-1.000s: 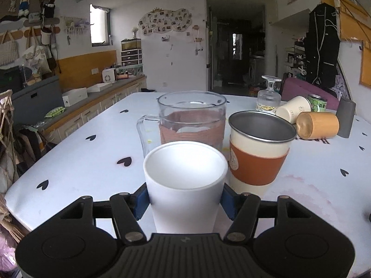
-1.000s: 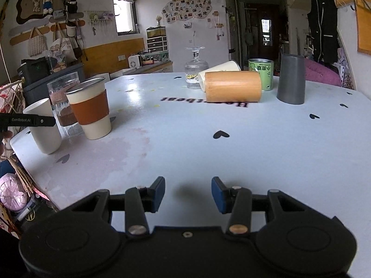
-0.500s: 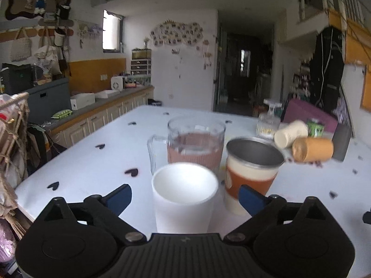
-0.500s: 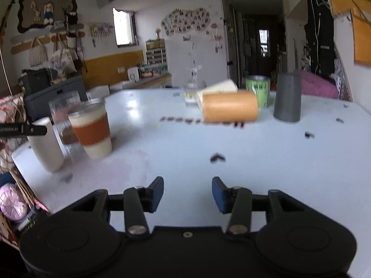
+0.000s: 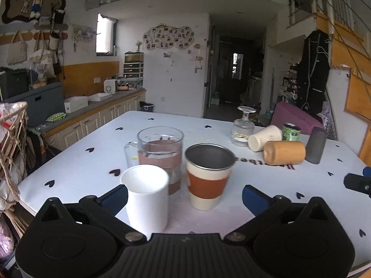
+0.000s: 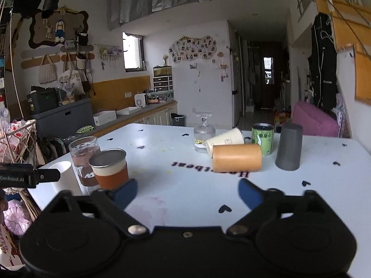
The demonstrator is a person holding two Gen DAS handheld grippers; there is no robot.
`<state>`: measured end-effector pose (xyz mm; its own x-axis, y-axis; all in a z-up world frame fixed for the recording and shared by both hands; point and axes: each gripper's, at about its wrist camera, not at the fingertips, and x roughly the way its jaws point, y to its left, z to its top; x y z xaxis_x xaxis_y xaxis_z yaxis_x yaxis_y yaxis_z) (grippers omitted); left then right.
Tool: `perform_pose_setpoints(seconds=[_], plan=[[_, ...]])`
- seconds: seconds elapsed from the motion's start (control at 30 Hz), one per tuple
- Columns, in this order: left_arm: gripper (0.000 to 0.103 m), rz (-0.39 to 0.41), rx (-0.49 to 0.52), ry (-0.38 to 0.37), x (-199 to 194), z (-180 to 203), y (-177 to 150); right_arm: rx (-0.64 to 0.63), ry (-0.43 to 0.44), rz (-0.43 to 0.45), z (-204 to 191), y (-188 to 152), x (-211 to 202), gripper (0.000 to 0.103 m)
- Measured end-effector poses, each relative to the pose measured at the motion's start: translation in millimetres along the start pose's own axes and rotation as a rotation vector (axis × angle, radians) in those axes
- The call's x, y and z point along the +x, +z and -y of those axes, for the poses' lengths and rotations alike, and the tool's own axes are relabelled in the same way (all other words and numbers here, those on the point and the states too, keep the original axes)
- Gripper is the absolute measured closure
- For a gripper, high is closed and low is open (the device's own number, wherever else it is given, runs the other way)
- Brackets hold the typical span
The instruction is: Flip cup upright
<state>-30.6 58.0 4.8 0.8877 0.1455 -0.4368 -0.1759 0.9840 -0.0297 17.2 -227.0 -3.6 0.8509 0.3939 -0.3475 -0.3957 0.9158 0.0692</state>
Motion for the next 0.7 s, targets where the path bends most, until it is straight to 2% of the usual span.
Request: perform_pose_setpoints(seconds=[0.23,0.7], plan=[[0.0,-0.012,0.027,-0.026,-5,15,-5,-0.037,-0.013,-0.042,-9,3,4,0.0],[0.0,-0.043,0.01,-0.021,-3,11,-9,-0.066,-0.029,-0.093,-16,-1,13,0.0]])
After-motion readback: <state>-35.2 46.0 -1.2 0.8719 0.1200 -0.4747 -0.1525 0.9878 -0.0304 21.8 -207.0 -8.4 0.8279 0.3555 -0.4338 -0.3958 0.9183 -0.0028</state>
